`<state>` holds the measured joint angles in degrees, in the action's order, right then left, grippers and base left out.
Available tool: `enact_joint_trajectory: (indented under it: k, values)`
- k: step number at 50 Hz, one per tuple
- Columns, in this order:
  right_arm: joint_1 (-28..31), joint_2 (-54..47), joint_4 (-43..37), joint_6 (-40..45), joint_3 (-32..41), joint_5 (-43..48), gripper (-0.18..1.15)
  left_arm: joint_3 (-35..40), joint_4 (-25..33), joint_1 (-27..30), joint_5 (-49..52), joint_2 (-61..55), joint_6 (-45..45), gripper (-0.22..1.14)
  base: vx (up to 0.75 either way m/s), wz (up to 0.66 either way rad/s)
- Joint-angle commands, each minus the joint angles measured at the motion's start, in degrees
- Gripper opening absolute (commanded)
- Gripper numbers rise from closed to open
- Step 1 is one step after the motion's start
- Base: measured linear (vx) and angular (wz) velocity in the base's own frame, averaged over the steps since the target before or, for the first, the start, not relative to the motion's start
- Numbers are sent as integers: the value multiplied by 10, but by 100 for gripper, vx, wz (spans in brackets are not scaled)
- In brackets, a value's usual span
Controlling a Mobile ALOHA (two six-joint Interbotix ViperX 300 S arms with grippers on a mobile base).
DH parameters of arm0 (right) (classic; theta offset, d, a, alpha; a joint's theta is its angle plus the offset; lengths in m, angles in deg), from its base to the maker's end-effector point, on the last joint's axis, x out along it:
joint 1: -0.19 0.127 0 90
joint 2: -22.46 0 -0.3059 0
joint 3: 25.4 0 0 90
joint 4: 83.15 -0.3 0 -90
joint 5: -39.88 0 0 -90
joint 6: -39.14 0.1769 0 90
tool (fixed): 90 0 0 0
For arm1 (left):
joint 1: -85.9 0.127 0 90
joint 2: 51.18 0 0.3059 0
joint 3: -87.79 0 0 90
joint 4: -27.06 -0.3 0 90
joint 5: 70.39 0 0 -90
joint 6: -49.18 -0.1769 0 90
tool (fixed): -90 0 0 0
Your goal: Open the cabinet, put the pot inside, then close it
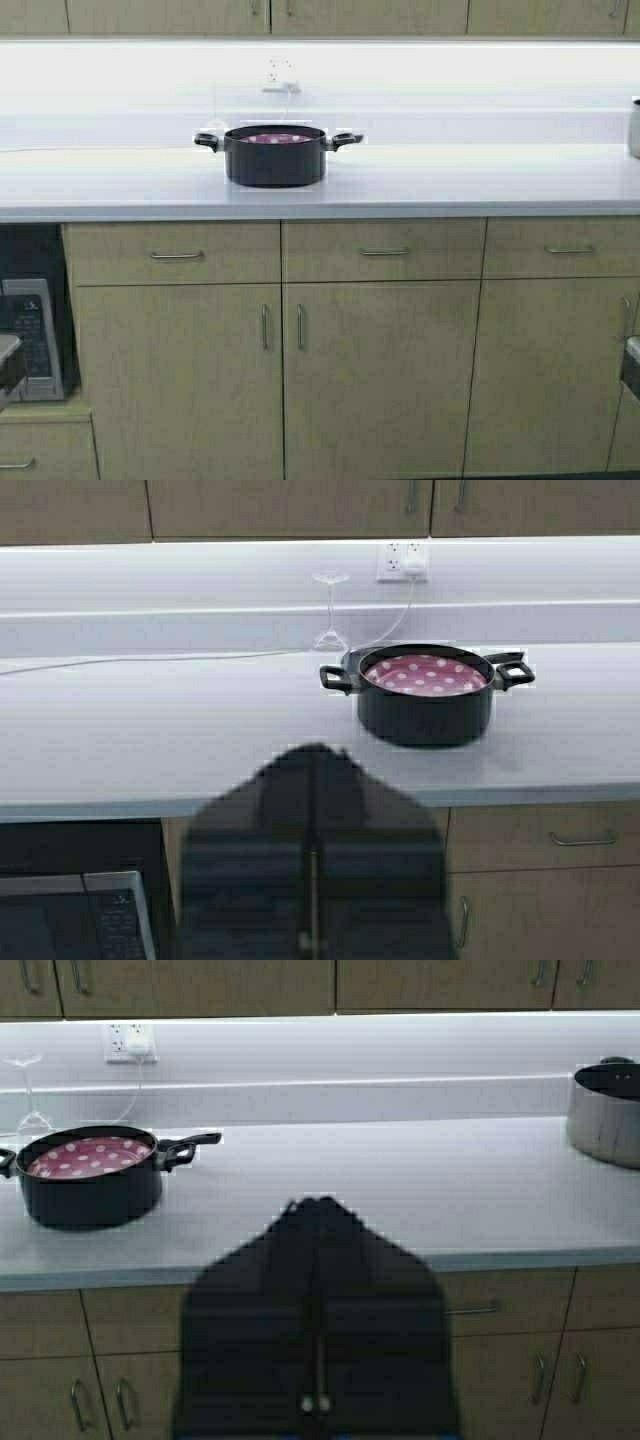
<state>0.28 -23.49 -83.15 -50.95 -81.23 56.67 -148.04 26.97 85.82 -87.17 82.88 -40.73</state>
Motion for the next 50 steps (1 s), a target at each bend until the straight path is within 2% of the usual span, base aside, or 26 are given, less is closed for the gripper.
enact_joint_trajectory:
  k: [1,5,13,29,50]
  values:
    - [1,-7,-1,4,-6,-1,4,-15,3,-5,-6,-6,25,-2,6,-4]
    - [1,-7,-1,7,-8,-1,9,-15,0,-5,-6,-6,43,7,6,-4]
    - [1,-11,-1,23,-4,-2,6,-14,-8,-4,-5,-6,45,2,8,-6]
    - [2,-16,3,25,-6,-1,6,-15,-18,-5,-6,-7,51,2,17,0]
    - [1,-1,4,23,-16,-6,6,-15,-19,-5,-19,-40,46,2,29,16]
